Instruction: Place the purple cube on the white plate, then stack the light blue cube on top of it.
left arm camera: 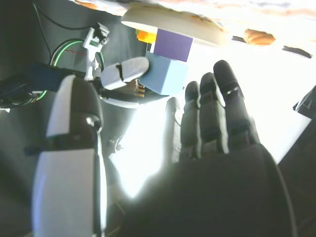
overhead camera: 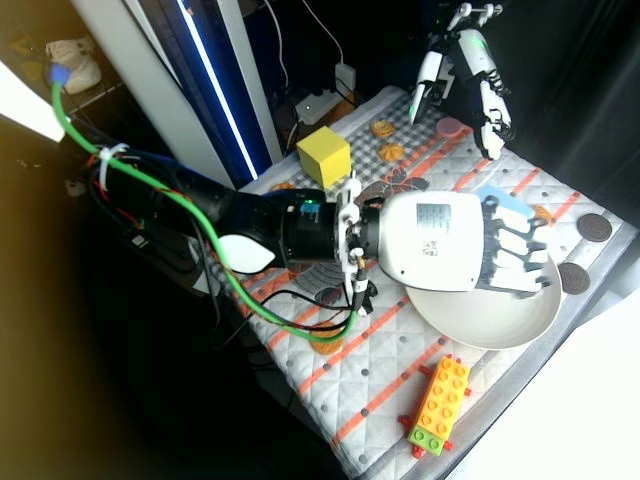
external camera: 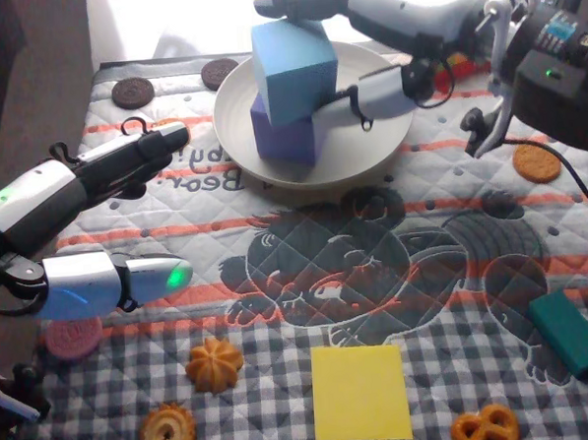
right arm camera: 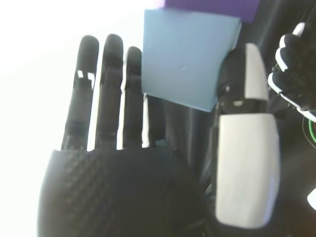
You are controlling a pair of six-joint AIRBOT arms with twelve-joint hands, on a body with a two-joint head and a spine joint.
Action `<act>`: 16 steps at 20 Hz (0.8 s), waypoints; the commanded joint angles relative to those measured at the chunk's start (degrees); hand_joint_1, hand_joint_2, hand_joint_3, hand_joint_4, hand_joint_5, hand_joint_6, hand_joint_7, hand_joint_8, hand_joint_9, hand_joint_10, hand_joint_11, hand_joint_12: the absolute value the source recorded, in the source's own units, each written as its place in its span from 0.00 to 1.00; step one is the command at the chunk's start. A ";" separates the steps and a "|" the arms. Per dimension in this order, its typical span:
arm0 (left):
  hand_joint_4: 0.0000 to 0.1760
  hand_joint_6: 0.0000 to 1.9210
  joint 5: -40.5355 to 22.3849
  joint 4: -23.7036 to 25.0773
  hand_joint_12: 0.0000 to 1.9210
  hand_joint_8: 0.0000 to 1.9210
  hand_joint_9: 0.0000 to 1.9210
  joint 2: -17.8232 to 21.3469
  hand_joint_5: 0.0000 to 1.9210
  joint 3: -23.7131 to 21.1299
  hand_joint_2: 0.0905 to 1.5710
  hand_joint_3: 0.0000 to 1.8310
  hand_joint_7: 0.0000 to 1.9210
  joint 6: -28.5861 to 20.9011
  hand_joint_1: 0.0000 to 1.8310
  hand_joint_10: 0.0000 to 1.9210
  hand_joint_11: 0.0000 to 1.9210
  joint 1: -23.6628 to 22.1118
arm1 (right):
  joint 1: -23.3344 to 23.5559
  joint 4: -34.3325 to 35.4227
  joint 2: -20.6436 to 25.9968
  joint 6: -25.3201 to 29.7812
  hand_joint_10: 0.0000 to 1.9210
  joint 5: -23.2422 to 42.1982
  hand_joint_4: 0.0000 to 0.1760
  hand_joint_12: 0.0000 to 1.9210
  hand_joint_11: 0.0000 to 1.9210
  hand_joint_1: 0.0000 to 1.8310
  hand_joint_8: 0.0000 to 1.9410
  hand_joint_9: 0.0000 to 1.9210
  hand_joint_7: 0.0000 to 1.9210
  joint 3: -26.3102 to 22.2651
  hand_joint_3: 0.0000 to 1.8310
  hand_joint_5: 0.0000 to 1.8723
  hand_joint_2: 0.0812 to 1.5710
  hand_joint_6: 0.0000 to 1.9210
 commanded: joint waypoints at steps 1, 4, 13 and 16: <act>0.57 0.00 -6.71 0.27 0.44 0.00 0.11 0.04 0.09 0.01 0.63 0.00 0.12 -0.58 0.51 0.00 0.00 -0.46 | 0.55 1.01 0.59 0.22 0.00 6.21 1.00 0.56 0.00 0.45 0.00 0.18 0.10 -0.01 0.00 0.00 0.53 0.00; 0.49 0.00 -6.76 0.27 0.44 0.00 0.11 0.04 0.10 -0.01 0.63 0.00 0.12 -0.71 0.52 0.00 0.00 -0.45 | 0.43 1.02 0.71 0.27 0.01 6.21 1.00 0.40 0.00 0.45 0.00 0.07 0.03 -0.04 0.00 0.00 0.52 0.00; 0.49 0.00 -7.22 0.22 0.37 0.00 0.10 -0.13 0.10 0.00 0.63 0.00 0.11 -1.06 0.53 0.00 0.00 -0.44 | 0.40 1.53 1.65 0.28 0.00 8.13 1.00 0.00 0.00 0.40 0.00 0.00 0.00 -0.68 0.00 0.00 0.50 0.00; 0.52 0.00 -8.18 0.18 0.31 0.00 0.08 -0.29 0.08 0.14 0.65 0.00 0.10 -1.87 0.50 0.00 0.00 -0.49 | 0.35 2.94 4.42 0.27 0.00 11.78 1.00 0.00 0.00 0.39 0.00 0.00 0.00 -2.32 0.00 0.00 0.50 0.00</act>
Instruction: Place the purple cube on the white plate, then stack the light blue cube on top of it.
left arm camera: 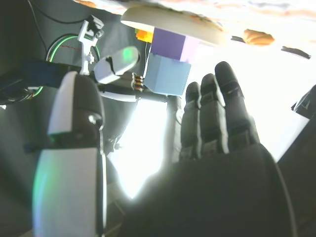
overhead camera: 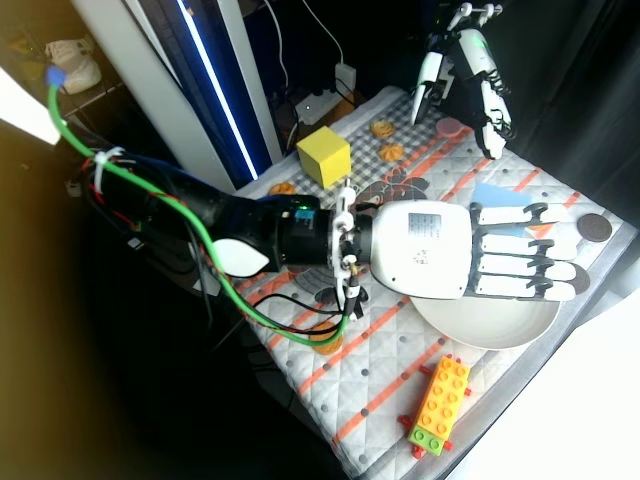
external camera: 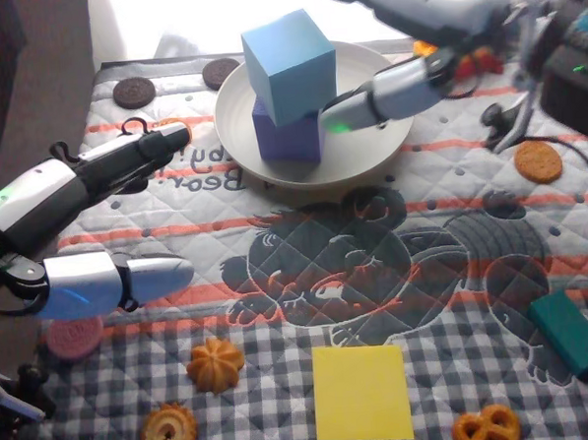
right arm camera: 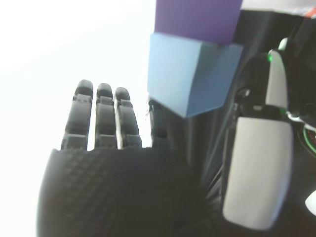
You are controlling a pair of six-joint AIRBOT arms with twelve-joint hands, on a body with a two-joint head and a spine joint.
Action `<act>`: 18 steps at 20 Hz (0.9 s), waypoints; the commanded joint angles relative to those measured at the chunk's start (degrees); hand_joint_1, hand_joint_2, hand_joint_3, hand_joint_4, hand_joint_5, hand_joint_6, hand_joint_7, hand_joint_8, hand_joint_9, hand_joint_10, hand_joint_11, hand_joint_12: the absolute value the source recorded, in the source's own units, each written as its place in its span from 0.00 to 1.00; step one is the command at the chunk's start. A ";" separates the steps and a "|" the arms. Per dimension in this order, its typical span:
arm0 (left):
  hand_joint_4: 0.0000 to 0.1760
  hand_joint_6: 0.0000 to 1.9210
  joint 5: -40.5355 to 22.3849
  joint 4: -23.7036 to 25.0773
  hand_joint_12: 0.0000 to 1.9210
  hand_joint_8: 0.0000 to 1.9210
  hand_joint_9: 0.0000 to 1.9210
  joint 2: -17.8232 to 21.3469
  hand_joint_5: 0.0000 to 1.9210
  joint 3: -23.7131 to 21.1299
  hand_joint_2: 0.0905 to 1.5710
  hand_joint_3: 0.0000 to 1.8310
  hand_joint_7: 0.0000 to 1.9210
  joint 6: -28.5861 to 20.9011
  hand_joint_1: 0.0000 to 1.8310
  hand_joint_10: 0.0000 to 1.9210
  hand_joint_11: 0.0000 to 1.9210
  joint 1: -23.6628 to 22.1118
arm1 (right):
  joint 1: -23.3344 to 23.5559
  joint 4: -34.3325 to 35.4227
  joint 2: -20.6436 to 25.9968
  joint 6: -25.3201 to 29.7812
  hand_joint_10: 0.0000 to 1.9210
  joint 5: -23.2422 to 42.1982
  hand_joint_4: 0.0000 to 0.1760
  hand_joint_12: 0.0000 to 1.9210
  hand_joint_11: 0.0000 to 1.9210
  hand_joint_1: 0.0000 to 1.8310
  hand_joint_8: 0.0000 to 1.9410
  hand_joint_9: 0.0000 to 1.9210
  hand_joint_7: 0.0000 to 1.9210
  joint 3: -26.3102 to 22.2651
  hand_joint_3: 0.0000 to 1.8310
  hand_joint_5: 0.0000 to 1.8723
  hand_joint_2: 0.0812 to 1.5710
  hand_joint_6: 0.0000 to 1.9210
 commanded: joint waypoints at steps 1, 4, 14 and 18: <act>0.51 0.00 -8.32 0.18 0.27 0.00 0.07 0.11 0.07 0.08 0.66 0.00 0.08 -0.81 0.50 0.00 0.00 -0.51 | 0.02 1.77 2.20 0.10 0.00 10.31 1.00 0.00 0.00 0.37 0.00 0.00 0.00 -0.98 0.00 0.00 0.50 0.00; 0.48 0.00 -11.20 0.15 0.04 0.00 0.00 1.02 0.03 -0.36 0.64 0.00 0.02 -2.18 0.46 0.00 0.00 -0.23 | -2.76 5.60 7.92 -5.28 0.00 15.67 1.00 0.00 0.00 0.35 0.00 0.00 0.00 -6.31 0.00 0.00 0.50 0.00; 0.80 0.00 -29.03 -0.27 0.00 0.00 0.00 7.30 0.00 -4.00 0.65 0.01 0.00 -12.95 0.25 0.00 0.00 7.19 | -22.85 13.65 22.51 -6.54 0.00 41.20 1.00 0.00 0.00 0.30 0.00 0.00 0.00 -21.46 0.00 0.00 0.55 0.00; 0.45 0.00 -40.38 -0.94 0.00 0.00 0.00 7.38 0.00 -5.13 0.61 0.00 0.00 -17.16 0.20 0.00 0.00 10.80 | -36.49 18.14 25.98 -3.03 0.00 56.38 1.00 0.00 0.00 0.24 0.00 0.00 0.00 -27.62 0.01 0.00 0.59 0.00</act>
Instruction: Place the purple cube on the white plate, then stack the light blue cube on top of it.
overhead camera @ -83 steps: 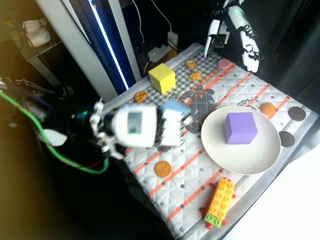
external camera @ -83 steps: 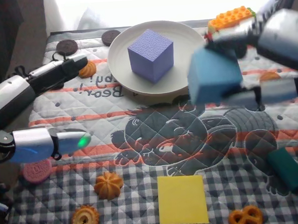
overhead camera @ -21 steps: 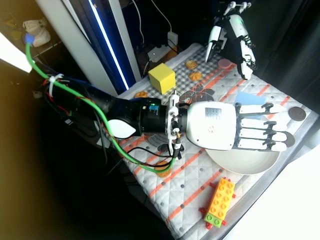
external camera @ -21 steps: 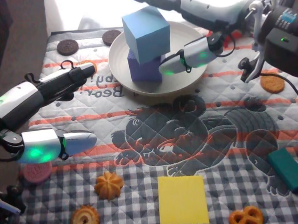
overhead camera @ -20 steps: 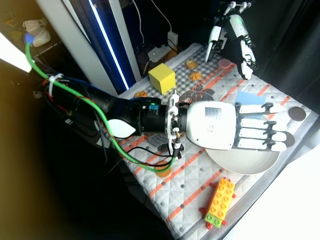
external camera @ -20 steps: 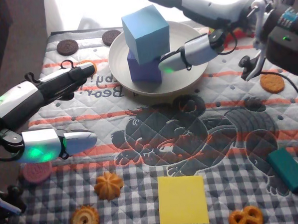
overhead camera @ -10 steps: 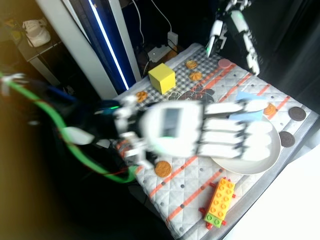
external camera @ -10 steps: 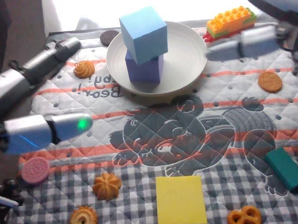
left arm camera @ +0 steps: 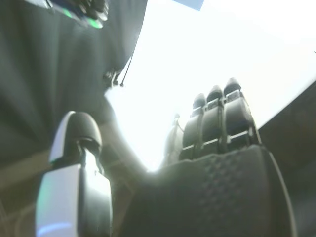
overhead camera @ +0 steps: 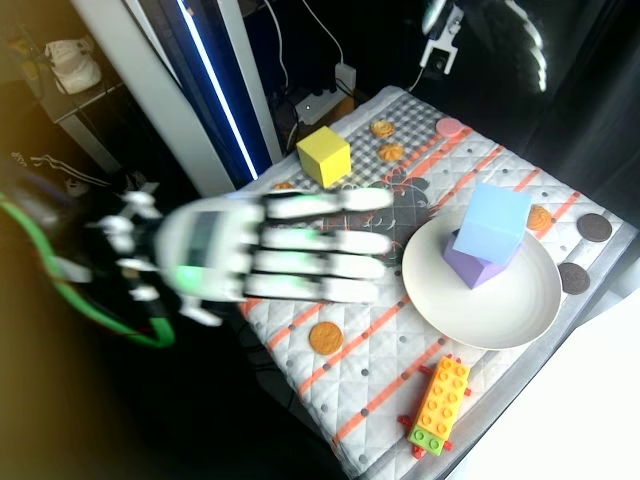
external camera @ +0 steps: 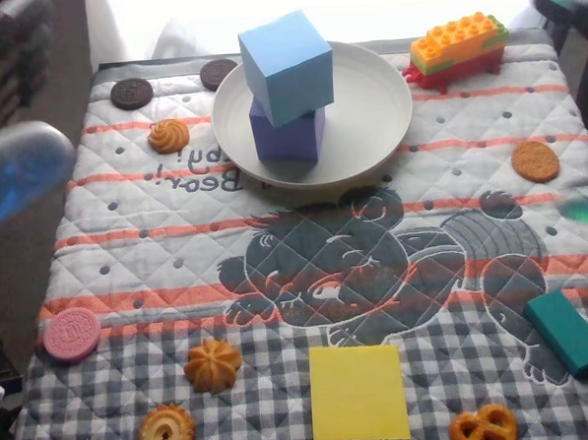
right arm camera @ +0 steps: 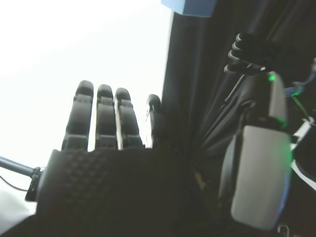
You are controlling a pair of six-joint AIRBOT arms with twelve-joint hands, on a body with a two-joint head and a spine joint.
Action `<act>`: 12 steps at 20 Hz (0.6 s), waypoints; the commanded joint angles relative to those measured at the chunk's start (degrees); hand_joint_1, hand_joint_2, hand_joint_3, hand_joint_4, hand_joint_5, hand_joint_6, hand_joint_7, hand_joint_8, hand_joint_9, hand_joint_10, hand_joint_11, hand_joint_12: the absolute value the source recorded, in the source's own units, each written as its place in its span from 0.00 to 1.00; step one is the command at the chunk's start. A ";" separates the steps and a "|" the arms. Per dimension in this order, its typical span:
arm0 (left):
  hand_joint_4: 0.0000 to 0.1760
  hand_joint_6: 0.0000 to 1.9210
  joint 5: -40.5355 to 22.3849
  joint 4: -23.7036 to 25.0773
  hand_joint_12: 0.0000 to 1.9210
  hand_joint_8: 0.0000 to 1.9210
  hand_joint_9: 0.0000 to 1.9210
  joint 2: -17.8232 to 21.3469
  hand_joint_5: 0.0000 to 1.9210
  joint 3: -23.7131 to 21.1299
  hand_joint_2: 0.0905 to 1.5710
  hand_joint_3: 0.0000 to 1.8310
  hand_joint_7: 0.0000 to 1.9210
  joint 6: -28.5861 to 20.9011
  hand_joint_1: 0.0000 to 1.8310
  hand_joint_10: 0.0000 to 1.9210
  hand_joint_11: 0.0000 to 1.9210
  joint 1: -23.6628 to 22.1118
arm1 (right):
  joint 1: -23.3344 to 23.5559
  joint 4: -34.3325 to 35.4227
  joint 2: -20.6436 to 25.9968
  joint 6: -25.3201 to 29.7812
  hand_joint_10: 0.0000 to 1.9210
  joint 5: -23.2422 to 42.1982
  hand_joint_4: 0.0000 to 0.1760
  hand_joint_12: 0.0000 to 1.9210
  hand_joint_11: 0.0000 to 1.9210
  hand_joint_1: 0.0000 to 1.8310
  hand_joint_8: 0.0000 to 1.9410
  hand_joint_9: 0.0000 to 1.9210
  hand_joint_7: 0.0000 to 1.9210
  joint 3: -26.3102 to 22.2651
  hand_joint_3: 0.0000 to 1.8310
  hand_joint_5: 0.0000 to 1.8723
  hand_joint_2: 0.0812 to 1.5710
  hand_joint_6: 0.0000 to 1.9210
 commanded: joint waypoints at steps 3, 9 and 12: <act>0.58 0.01 -15.77 -1.58 0.00 0.00 0.00 0.13 0.05 -0.42 0.77 0.02 0.00 -3.72 0.03 0.00 0.00 2.67 | -6.30 5.95 0.63 1.40 0.00 18.72 0.90 0.00 0.00 0.47 0.00 0.00 0.00 -1.59 0.01 0.02 0.63 0.01; 0.57 0.03 -16.74 -0.36 0.00 0.00 0.01 -3.24 0.12 1.95 0.78 0.00 0.01 -12.79 0.33 0.00 0.00 1.48 | -4.05 -0.78 0.01 1.72 0.00 18.98 0.00 0.00 0.00 0.26 0.00 0.00 0.00 -3.79 0.00 0.24 0.77 0.02; 0.00 0.00 -16.74 5.57 0.42 0.00 0.17 -3.53 0.24 3.09 0.79 0.00 0.15 -12.62 0.33 0.01 0.00 -4.30 | -0.45 -6.36 1.31 -0.45 0.01 19.00 0.13 0.19 0.00 0.39 0.01 0.10 0.15 -4.72 0.00 0.26 0.68 0.01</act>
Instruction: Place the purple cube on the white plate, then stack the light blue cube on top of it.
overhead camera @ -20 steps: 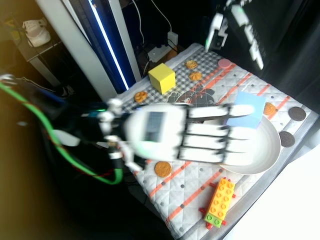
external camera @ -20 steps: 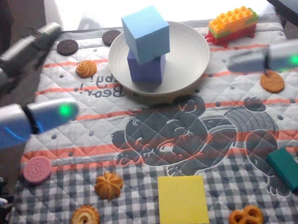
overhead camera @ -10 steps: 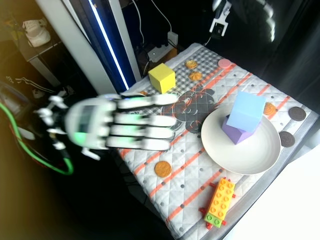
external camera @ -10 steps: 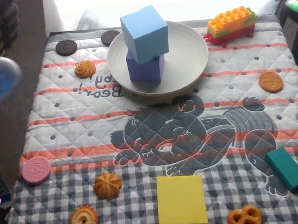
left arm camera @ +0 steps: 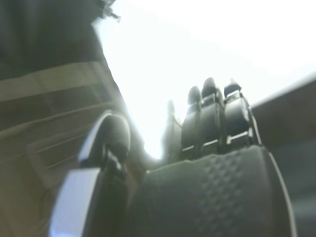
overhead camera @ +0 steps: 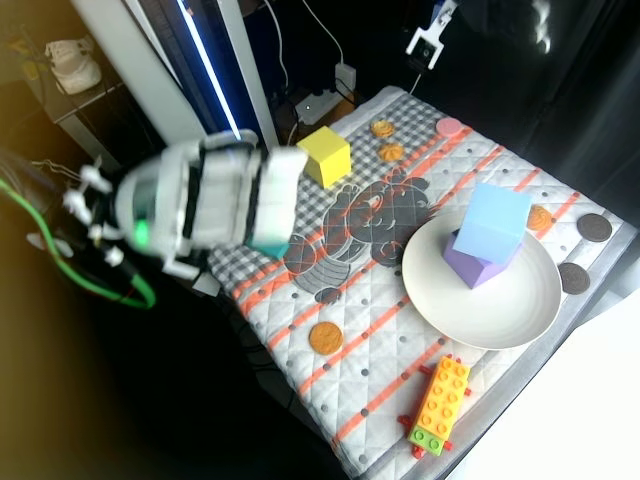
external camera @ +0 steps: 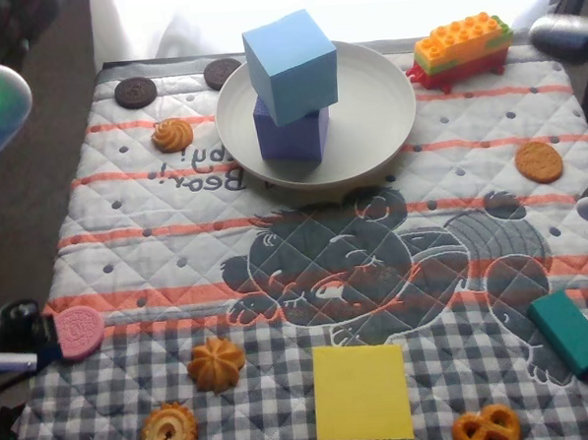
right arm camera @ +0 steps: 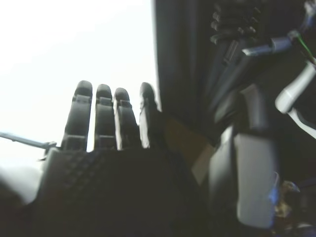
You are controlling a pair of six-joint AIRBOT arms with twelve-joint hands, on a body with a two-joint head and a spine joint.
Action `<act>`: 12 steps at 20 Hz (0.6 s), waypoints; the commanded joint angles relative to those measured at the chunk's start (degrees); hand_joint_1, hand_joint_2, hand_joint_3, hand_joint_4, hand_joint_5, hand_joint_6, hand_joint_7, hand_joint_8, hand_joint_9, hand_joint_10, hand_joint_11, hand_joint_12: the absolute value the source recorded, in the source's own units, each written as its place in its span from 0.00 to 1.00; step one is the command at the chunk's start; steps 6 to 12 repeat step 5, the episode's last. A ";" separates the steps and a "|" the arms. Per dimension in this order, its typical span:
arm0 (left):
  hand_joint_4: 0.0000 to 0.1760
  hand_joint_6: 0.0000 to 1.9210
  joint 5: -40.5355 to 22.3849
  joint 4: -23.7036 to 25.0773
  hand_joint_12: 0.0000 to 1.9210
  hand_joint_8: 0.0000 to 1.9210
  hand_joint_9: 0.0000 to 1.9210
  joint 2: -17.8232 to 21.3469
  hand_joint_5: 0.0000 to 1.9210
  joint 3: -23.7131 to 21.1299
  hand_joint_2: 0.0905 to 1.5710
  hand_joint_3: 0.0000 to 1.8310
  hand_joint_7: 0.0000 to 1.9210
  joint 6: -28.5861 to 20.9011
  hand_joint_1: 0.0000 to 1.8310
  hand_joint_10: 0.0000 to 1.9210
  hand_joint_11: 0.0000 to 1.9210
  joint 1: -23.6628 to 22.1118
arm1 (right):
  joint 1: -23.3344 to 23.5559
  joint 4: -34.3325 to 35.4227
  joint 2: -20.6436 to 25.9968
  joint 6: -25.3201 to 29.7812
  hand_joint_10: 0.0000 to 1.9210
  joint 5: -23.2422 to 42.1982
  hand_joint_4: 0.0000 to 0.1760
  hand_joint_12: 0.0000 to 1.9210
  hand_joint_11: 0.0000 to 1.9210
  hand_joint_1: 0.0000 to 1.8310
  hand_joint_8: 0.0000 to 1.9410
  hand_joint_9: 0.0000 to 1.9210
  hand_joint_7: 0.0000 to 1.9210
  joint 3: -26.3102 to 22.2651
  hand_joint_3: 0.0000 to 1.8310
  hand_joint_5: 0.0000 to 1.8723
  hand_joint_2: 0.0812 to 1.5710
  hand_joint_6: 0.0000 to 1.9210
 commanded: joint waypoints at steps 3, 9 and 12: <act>0.78 0.71 -5.92 -0.49 0.58 0.01 0.28 0.15 0.25 0.15 0.86 0.01 0.10 -1.68 0.36 0.05 0.02 -1.90 | 3.02 1.95 -0.89 1.83 0.03 4.90 0.00 0.73 0.00 0.49 0.02 0.23 0.25 0.65 0.00 0.34 0.63 0.05; 0.99 0.99 -5.92 -0.25 0.74 0.18 0.29 0.05 0.17 0.13 0.95 0.00 0.33 -4.17 0.27 0.22 0.07 -2.67 | 5.28 2.08 0.22 5.88 0.11 4.93 0.00 0.93 0.00 0.50 0.02 0.37 0.42 0.67 0.00 0.37 0.76 0.27; 0.99 0.99 -5.92 -0.25 0.74 0.18 0.29 0.05 0.17 0.13 0.95 0.00 0.33 -4.17 0.27 0.22 0.07 -2.67 | 5.28 2.08 0.22 5.88 0.11 4.93 0.00 0.93 0.00 0.50 0.02 0.37 0.42 0.67 0.00 0.37 0.76 0.27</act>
